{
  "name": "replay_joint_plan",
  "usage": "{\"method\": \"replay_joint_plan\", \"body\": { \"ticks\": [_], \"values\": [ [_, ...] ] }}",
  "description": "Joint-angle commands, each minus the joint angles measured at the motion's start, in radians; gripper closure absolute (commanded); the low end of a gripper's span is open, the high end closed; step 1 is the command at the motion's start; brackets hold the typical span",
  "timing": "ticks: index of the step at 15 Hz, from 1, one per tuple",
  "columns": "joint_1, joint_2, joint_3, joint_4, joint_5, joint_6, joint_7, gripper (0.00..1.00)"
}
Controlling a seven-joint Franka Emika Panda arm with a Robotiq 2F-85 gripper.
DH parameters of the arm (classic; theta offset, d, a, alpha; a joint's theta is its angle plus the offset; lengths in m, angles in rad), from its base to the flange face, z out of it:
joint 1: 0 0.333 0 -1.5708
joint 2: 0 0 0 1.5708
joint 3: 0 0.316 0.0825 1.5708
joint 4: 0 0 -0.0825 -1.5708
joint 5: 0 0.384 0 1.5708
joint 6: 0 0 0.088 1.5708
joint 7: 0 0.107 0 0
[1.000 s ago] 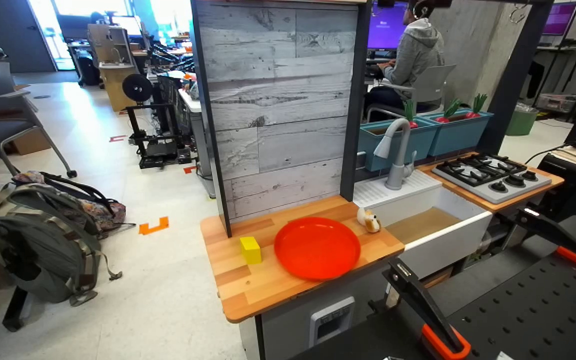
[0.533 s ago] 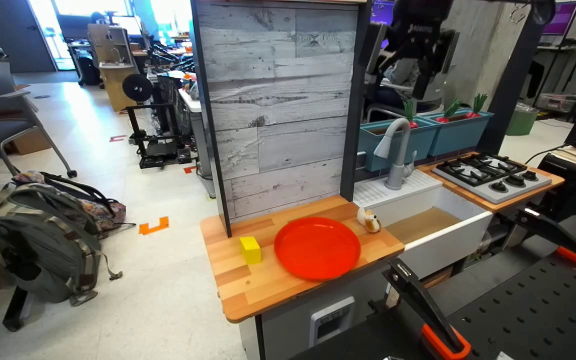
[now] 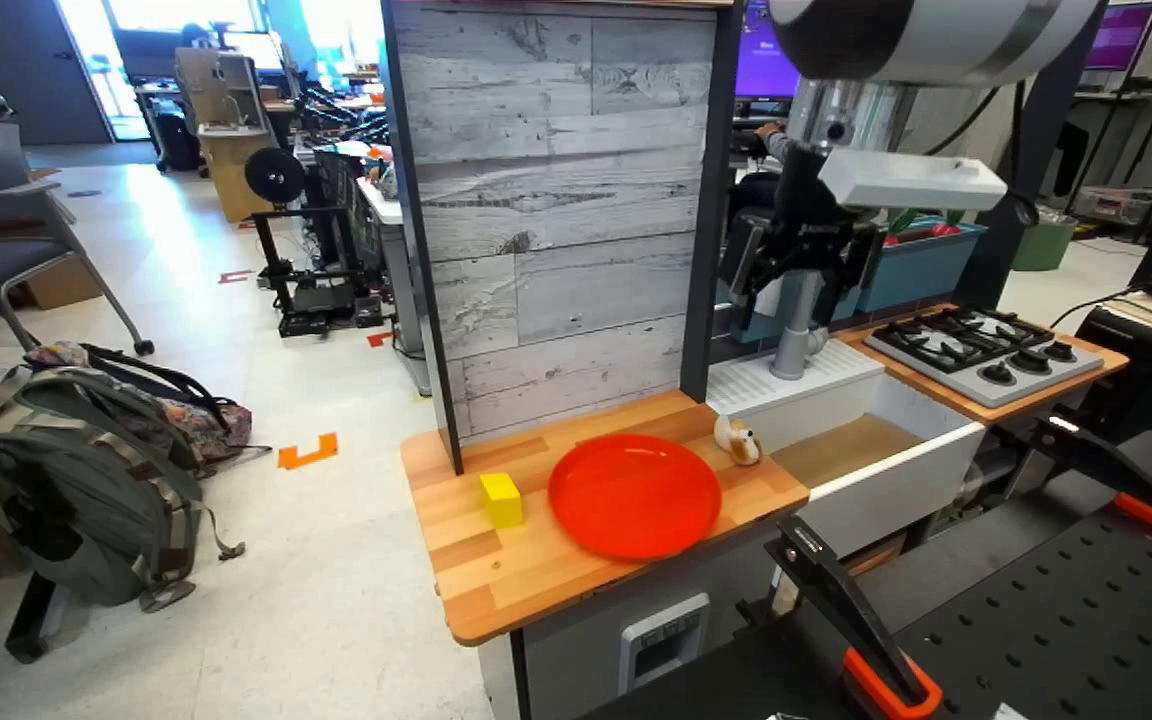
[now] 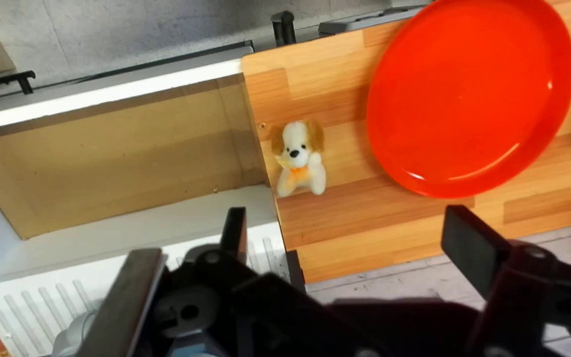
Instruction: Pick the stuffed animal and put it on the plate
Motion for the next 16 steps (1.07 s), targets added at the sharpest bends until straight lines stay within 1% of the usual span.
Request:
{"method": "replay_joint_plan", "body": {
  "ticks": [1,3,6,8,16],
  "values": [
    [-0.009,0.029,0.002,0.02,-0.009,-0.002,0.006,0.0],
    [-0.013,0.059,0.001,0.045,-0.009,-0.002,0.006,0.0],
    [-0.007,0.073,-0.007,0.061,-0.016,-0.001,0.012,0.0],
    [-0.008,0.107,-0.01,0.095,-0.016,-0.032,0.019,0.0],
    [-0.018,0.287,-0.007,0.245,-0.009,-0.083,0.031,0.0]
  ]
}}
